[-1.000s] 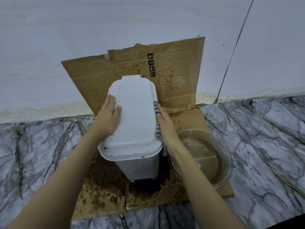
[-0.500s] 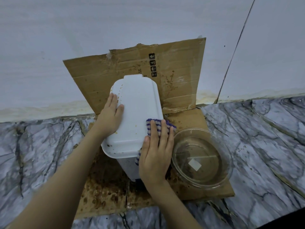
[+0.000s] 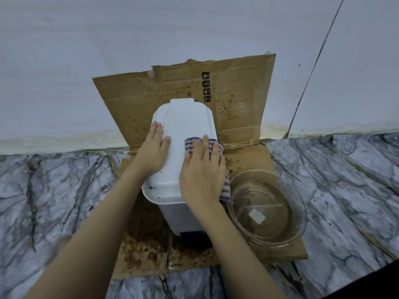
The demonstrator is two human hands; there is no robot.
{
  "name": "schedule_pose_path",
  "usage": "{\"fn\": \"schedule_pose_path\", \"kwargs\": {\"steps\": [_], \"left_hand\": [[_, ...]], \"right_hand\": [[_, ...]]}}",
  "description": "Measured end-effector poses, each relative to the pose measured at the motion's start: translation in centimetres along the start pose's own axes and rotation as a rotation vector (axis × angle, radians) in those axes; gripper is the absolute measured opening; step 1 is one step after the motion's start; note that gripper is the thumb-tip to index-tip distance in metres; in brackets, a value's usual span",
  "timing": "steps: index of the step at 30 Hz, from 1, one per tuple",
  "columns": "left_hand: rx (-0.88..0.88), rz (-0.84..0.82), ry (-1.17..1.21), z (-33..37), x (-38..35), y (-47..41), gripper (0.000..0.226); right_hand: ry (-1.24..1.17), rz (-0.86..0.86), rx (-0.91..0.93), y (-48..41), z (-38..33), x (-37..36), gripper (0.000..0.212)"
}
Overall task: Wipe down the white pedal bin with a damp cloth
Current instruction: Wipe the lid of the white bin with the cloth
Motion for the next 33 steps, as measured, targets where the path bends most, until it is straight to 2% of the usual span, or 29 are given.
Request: {"fn": "schedule_pose_path", "kwargs": {"steps": [2, 5, 8, 10, 12, 16, 19, 24, 27, 29, 32, 33], "left_hand": [[-0.006, 0.001, -0.002, 0.0, 0.0, 0.0, 0.059], [-0.014, -0.007, -0.003, 0.0, 0.0, 0.0, 0.059], [-0.012, -0.018, 0.002, 0.1, 0.0, 0.1, 0.059], [-0.011, -0.023, 0.002, 0.1, -0.1, 0.1, 0.059], [-0.006, -0.026, 0.001, 0.1, -0.1, 0.1, 0.059], [-0.006, -0.018, 0.001, 0.1, 0.0, 0.0, 0.059], [-0.005, -0.012, 0.014, 0.0, 0.1, 0.0, 0.058], [-0.013, -0.016, 0.015, 0.1, 0.0, 0.1, 0.059], [-0.014, -0.018, -0.001, 0.2, 0.0, 0.1, 0.059], [-0.010, -0.024, -0.014, 0.2, 0.0, 0.1, 0.059], [-0.010, -0.022, -0.027, 0.3, 0.0, 0.1, 0.059], [-0.010, -0.021, -0.027, 0.2, 0.0, 0.1, 0.059]], "right_hand": [[-0.015, 0.069, 0.053, 1.6, -0.6, 0.4, 0.046], [-0.088, 0.085, 0.216, 2.6, -0.1, 0.7, 0.043], [-0.192, -0.005, 0.343, 2.3, 1.3, 0.7, 0.046], [-0.282, -0.101, 0.279, 1.3, 2.7, 0.4, 0.048], [-0.273, -0.106, 0.188, 0.5, 3.3, -0.1, 0.049], [-0.020, 0.051, 0.143, -0.7, 1.3, 0.0, 0.048], [0.060, 0.128, 0.134, -0.5, 0.4, 0.1, 0.046], [-0.021, 0.370, 0.315, 3.5, 0.2, 0.9, 0.036], [-0.109, 0.421, 0.415, 3.4, 1.7, 1.1, 0.035], [-0.255, 0.391, 0.368, 2.7, 3.5, 1.1, 0.040], [-0.657, 0.317, 0.092, 2.3, 6.9, -0.4, 0.050], [-0.723, 0.327, 0.013, 2.7, 7.4, -0.9, 0.050]]}}
Point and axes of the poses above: each hand's wrist, its own y-axis away from the middle knuckle, its own x-axis out of the back of the hand, z = x × y, the point moved 9 cm from there along -y, towards the middle knuckle, and after that the axes turned 3 degrees about x, right-handed, at the moved point
